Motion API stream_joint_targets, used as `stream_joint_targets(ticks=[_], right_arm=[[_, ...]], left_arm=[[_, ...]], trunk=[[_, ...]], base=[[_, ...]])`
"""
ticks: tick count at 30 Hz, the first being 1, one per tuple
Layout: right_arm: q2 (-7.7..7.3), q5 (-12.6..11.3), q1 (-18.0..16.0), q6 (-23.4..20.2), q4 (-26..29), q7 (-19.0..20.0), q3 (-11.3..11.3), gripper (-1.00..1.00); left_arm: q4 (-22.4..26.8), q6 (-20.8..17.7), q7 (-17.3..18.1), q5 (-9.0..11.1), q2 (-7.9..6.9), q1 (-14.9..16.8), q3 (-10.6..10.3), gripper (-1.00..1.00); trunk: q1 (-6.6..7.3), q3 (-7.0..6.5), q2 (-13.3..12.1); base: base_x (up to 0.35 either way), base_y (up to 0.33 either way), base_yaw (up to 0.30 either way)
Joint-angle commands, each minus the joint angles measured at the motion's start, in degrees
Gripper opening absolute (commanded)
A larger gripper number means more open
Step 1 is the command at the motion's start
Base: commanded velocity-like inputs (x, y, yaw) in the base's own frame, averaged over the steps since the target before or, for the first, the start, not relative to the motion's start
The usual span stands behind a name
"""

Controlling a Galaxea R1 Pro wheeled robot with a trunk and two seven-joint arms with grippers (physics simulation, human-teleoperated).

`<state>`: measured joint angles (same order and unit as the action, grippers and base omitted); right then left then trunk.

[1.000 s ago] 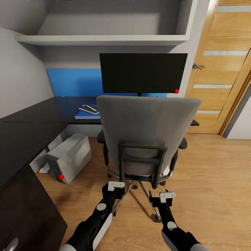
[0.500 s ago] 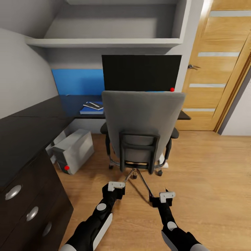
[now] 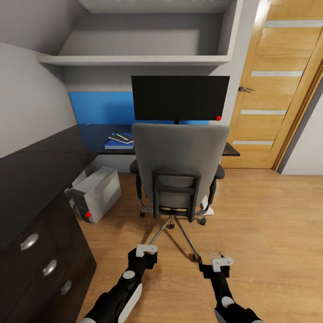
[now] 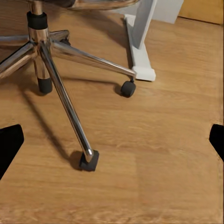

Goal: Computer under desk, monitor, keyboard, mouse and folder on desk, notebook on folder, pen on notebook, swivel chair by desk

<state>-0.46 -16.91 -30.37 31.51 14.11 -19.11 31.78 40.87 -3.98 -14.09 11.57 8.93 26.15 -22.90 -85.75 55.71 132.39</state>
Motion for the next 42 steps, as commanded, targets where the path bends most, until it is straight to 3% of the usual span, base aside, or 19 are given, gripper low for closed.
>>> stream_joint_targets(ticks=[1, 4, 8, 9, 10, 14, 16, 33, 42], right_arm=[[0.02, -0.49, -0.02, 2.03, -2.26, -0.28, 0.56, 1.0], [0.13, -0.73, 0.03, 5.87, -7.01, -0.32, 0.53, 1.0], [0.28, -2.66, 0.26, 7.81, -11.57, -0.23, 0.45, 1.0], [0.36, -4.34, 0.56, 8.04, -12.3, -0.17, 0.47, 1.0], [0.41, -5.23, 0.81, 8.14, -12.54, -0.16, 0.47, 1.0], [0.83, -5.89, 1.44, 8.2, -12.68, -0.14, 0.47, 1.0], [0.98, -6.01, 1.62, 8.22, -12.71, -0.14, 0.4, 1.0], [0.99, -6.03, 1.63, 8.13, -12.71, -0.14, 0.44, 1.0], [1.04, -5.62, 1.65, 8.29, -13.78, -0.18, 0.48, 1.0]], left_arm=[[-1.61, -0.24, -0.48, 0.72, -0.05, 0.04, -0.21, 1.0], [-6.0, -0.24, -0.53, 2.0, -0.11, 0.04, -0.1, 1.0], [-17.0, -0.08, -0.66, 5.45, -0.01, 0.04, -0.15, 1.0], [-23.89, 3.56, -0.67, 7.46, -0.05, 0.04, -0.14, 1.0], [-30.32, 8.14, -0.62, 8.27, -0.05, 0.04, -0.19, 1.0], [-37.67, 15.55, -0.55, 8.84, -0.09, 0.08, -0.12, 1.0], [-39.39, 17.42, -0.58, 8.99, -0.19, 0.12, -0.05, 1.0], [-39.63, 17.51, -0.68, 9.09, -0.23, 0.13, -0.04, 1.0], [-39.64, 17.51, -0.54, 9.09, -0.31, 0.13, -0.04, 1.0]], trunk=[[0.24, -0.14, -0.39], [0.9, -0.68, -1.6], [1.78, -1.39, -3.2], [2.0, -1.57, -3.6], [2.22, -1.75, -4.0], [3.09, -2.47, -5.61], [3.53, -2.83, -6.41], [7.27, -5.06, -13.23], [9.24, -6.32, -16.84]], base=[[-0.005, -0.001, 0.0], [-0.002, 0.0, 0.0], [0.0, 0.0, 0.0], [0.0, 0.0, 0.0], [0.0, 0.0, 0.0], [-0.035, 0.0, 0.0], [-0.24, 0.0, 0.0], [-0.332, 0.0, 0.052], [-0.07, 0.0, 0.064]])
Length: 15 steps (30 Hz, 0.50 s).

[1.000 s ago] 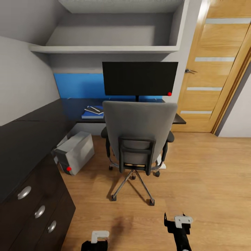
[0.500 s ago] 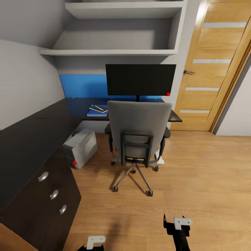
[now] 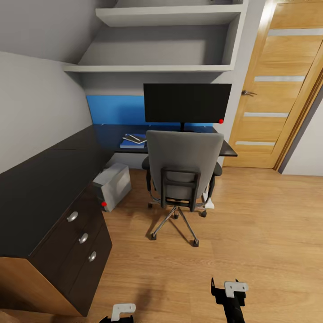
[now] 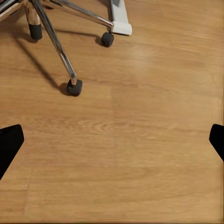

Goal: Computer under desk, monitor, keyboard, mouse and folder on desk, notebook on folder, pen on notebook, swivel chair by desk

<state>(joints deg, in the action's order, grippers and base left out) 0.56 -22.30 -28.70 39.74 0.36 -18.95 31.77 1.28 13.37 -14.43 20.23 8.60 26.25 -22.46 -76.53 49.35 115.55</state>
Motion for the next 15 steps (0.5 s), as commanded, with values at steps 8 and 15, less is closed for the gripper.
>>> stream_joint_targets(ticks=[8, 15], right_arm=[[-0.42, -0.26, 0.51, 1.05, -0.98, -0.45, 0.36, 1.0], [-0.62, -0.4, 6.04, 9.81, -1.51, -0.52, 0.32, 1.0]], left_arm=[[-0.04, 0.43, 0.08, 0.4, -0.08, -0.05, -0.48, 1.0], [-0.03, 1.54, 0.02, 0.41, -0.85, -1.1, -0.48, 1.0]], trunk=[[1.77, -1.37, -3.2], [3.31, -2.63, -6.01]], base=[[-0.003, 0.0, 0.004], [0.0, 0.0, 0.0]])
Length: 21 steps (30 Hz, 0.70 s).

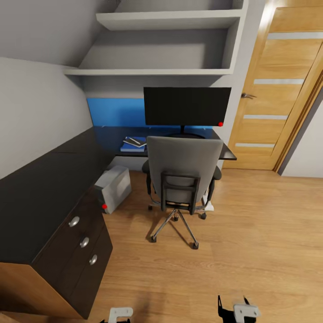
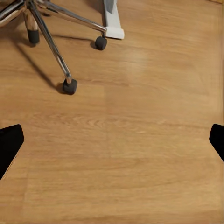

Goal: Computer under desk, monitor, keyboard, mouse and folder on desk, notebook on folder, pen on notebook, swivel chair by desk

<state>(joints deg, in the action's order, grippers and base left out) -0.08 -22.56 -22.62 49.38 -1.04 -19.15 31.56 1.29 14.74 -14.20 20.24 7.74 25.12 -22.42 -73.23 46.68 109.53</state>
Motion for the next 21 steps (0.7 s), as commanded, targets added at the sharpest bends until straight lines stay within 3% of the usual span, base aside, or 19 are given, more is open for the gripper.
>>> stream_joint_targets(ticks=[1, 7, 8, 10, 13, 17, 21], right_arm=[[0.01, -0.12, 0.91, 2.35, -0.14, -0.33, 0.52, 1.0], [0.04, 0.06, 3.85, 6.47, -0.18, -0.3, 0.6, 1.0], [0.08, 0.12, 4.6, 7.01, -0.19, -0.21, 0.62, 1.0], [0.13, 0.13, 4.79, 7.15, -0.19, -0.17, 0.65, 1.0], [0.3, 0.14, 5.02, 7.25, -0.19, -0.06, 0.72, 1.0], [0.29, 0.06, 5.11, 7.14, -0.19, 0.01, 0.71, 1.0], [0.19, 0.02, 5.14, 6.88, -0.22, 0.04, 0.7, 1.0]], left_arm=[[-0.03, 1.75, -0.24, 0.4, -0.44, -0.83, -0.52, 1.0], [-0.04, 12.48, -0.41, 0.41, -3.04, -6.0, -0.52, 1.0], [-0.02, 18.2, -0.45, 0.41, -3.78, -9.08, -0.52, 1.0], [-0.02, 21.19, -0.46, 0.41, -3.95, -10.32, -0.52, 1.0], [-0.03, 28.88, -1.39, 0.35, -4.05, -12.64, -0.59, 1.0], [-0.04, 33.14, -4.86, 0.3, -3.99, -14.33, -0.66, 1.0], [-0.04, 34.48, -7.58, 0.26, -4.12, -15.01, -0.62, 1.0]], trunk=[[0.23, -0.14, -0.39], [1.55, -1.22, -2.8], [1.77, -1.4, -3.2], [2.21, -1.76, -4.0], [2.87, -2.29, -5.21], [3.75, -3.01, -6.81], [4.63, -3.73, -8.42]], base=[[0.0, 0.0, 0.0], [0.0, 0.0, 0.0], [0.0, 0.0, 0.0], [0.0, 0.0, 0.0], [0.0, 0.0, 0.0], [0.0, 0.0, 0.0], [0.0, 0.0, 0.0]])
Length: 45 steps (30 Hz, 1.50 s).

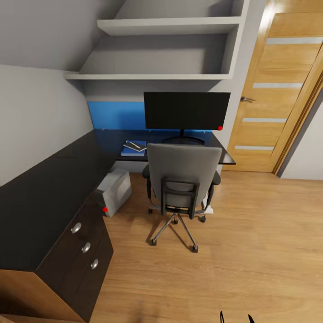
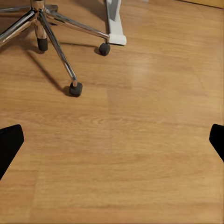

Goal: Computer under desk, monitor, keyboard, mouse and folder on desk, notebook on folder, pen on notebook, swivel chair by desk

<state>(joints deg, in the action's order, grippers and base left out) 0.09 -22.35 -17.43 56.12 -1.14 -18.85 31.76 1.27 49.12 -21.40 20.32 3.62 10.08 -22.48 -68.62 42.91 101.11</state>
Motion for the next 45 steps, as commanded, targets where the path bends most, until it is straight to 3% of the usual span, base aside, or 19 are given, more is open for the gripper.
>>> stream_joint_targets(ticks=[1, 7, 18, 45], right_arm=[[0.03, -0.2, -0.05, 0.05, -0.15, -0.27, 0.51, 1.0], [0.19, -0.23, 0.01, -2.05, -0.21, -0.26, 0.62, 1.0], [0.16, -0.23, 0.03, -11.03, -0.21, -0.22, 0.57, 1.0], [0.18, -0.23, 0.03, -12.53, -0.18, -0.14, 0.58, 1.0]], left_arm=[[-0.03, 0.22, -0.67, 0.18, -0.03, -0.04, -0.56, 1.0], [-0.04, 0.55, -1.54, 0.16, -0.5, -0.87, -0.55, 1.0], [-0.04, 0.88, -1.7, 0.11, -1.67, -3.28, -0.61, 1.0], [0.03, 0.43, -1.77, 0.07, -1.63, -3.6, -0.64, 1.0]], trunk=[[0.23, -0.14, -0.39], [1.55, -1.21, -2.8], [3.97, -3.19, -7.21], [9.9, -8.04, -18.04]], base=[[0.0, 0.0, 0.0], [0.0, 0.0, 0.0], [0.0, 0.0, 0.0], [0.0, 0.0, 0.0]])
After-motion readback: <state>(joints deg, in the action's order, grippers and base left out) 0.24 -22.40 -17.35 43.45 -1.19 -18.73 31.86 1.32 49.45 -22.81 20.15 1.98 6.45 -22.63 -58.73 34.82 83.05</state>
